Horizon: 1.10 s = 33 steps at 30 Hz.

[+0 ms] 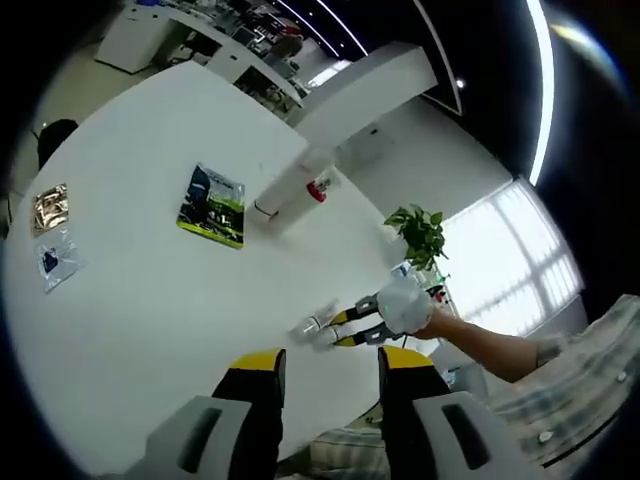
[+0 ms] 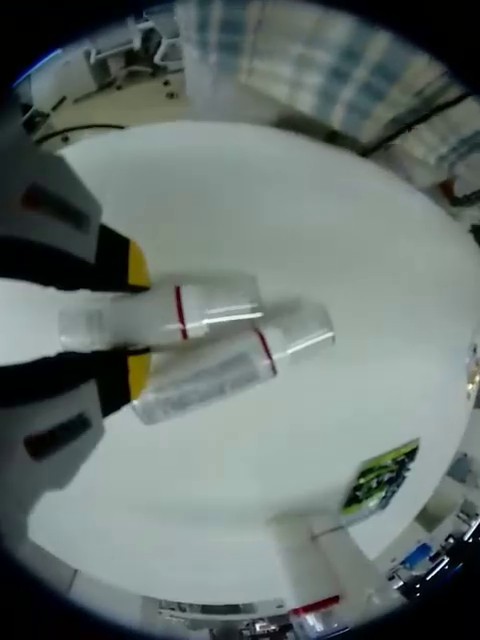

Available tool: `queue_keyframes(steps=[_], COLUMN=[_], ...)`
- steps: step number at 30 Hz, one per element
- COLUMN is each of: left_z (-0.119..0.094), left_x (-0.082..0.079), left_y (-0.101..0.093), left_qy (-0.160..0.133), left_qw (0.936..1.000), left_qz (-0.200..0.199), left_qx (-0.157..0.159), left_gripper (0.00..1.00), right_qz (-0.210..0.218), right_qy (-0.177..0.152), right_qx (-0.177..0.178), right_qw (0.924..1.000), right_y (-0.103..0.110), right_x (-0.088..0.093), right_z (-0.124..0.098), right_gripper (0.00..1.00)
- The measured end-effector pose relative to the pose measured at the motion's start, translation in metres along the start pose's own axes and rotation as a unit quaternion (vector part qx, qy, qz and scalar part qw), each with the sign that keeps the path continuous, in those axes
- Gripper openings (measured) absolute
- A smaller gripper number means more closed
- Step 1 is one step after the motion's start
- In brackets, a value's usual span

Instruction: Arrange the skincare products in the storage area until every visible bottle or jar stands upright without overlapping.

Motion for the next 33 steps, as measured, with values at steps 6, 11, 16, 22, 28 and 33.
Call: queue_keyframes(steps=[6,11,16,22,28,33], left_z=[0.02,0.032,0.042,0.055,0.063,0.063], left_x=[0.009,0.014,0.012,0.005,0.0,-0.005], left_y=[-0.014,-0.019,-0.022,-0.03,-0.043,-0.05], left_qy=[-0.005,0.006,0.011,0.007,0.01,0.0], left_qw=[1.0,0.9998,0.9995,0.9989,0.9971,0.9952], left_qz=[0.002,0.015,0.022,0.034,0.055,0.064], left_qx=[0.007,0.012,0.017,0.03,0.052,0.074], left_gripper=[0.37,0.37,0.37,0.37,0.38,0.39], right_qz=[0.025,0.053,0.12,0.269,0.353,0.356], right_qy=[-0.014,-0.052,-0.115,-0.263,-0.41,-0.47], right_qx=[-0.015,-0.041,-0.057,-0.099,-0.154,-0.196], right_qw=[0.9995,0.9964,0.9845,0.9214,0.827,0.7835], right_y=[0.001,0.009,0.018,0.021,0.023,0.03], right_x=[0.002,0.009,0.013,0.003,-0.023,-0.05], right_z=[0.0,-0.006,-0.025,-0.057,-0.092,-0.112], right_gripper=[0.17,0.17,0.17,0.17,0.17,0.17])
Point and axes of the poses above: the point that each gripper's makers call its tool centre point, and the gripper's own axes: z roughly forward along the fingers, y roughly to its left, x roughly out of its underside, the point moved 7 cm from there along -z, roughly backward along the fingers, and after that the axes turned 6 degrees about z, right-handed, at the moved point
